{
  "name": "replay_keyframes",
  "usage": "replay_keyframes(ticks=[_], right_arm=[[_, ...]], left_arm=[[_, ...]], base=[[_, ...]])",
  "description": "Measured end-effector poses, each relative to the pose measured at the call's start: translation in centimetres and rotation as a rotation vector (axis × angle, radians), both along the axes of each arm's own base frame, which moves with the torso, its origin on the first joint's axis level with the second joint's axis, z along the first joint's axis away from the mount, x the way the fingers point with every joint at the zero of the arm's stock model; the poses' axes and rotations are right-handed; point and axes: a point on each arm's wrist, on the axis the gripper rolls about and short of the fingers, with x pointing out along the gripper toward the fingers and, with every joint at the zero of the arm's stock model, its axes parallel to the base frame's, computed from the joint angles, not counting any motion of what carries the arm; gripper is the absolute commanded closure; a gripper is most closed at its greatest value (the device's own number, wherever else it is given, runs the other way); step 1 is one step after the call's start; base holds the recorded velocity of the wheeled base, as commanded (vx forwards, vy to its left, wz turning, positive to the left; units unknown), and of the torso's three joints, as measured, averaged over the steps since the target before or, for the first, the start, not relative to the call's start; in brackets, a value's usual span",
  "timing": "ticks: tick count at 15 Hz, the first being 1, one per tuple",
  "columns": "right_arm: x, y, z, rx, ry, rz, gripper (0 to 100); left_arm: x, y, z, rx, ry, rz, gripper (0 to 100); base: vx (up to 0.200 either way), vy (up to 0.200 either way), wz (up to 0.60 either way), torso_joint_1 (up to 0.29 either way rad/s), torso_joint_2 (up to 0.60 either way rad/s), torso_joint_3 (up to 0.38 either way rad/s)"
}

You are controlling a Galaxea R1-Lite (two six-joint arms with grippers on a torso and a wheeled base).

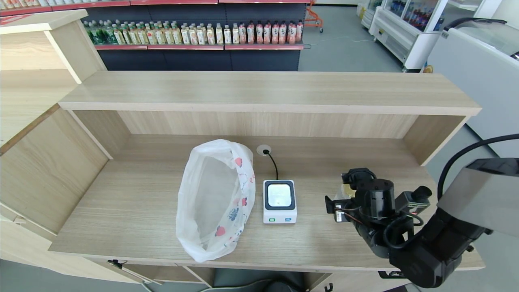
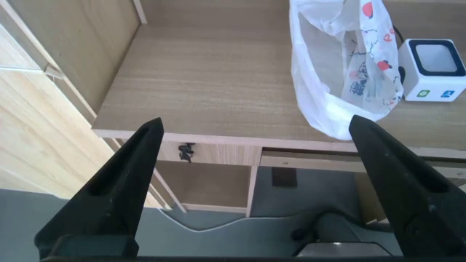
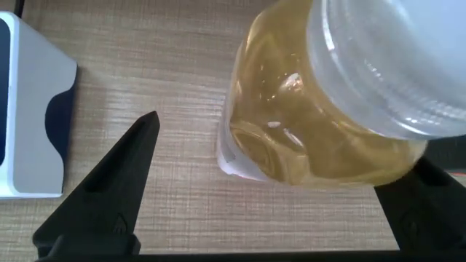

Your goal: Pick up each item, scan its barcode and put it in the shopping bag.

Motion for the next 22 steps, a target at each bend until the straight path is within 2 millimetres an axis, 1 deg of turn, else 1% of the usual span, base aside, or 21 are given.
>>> replay_keyframes(ticks=[4,8,11,14,15,22], right_arm=[[1.3,0.7,-0.9,-0.008,-0.013,0.027,0],[2.5,0.6,-1.3,-0.009,-0.040,0.054,0],[3.4,0.2,-1.2,-0.007,-0.052,0.067,0],[4.2,-0.2,-0.7,0.015,-0.081,0.153,0],[4.3,-0.2,-0.5,0.015,-0.091,0.170,100],[4.2,-0.3,-0.7,-0.022,-0.084,0.184,100]], left_arm=[[0.0,0.0,0.0,0.000,0.000,0.000,0],[0.0,0.0,0.0,0.000,0.000,0.000,0],[0.0,0.0,0.0,0.000,0.000,0.000,0],[0.0,0.0,0.0,0.000,0.000,0.000,0],[0.0,0.0,0.0,0.000,0.000,0.000,0],[0.0,0.0,0.0,0.000,0.000,0.000,0]], base=[[0.000,0.000,0.00,0.000,0.00,0.000],[0.000,0.000,0.00,0.000,0.00,0.000],[0.000,0.000,0.00,0.000,0.00,0.000],[0.000,0.000,0.00,0.000,0.00,0.000],[0.000,0.000,0.00,0.000,0.00,0.000],[0.000,0.000,0.00,0.000,0.00,0.000]])
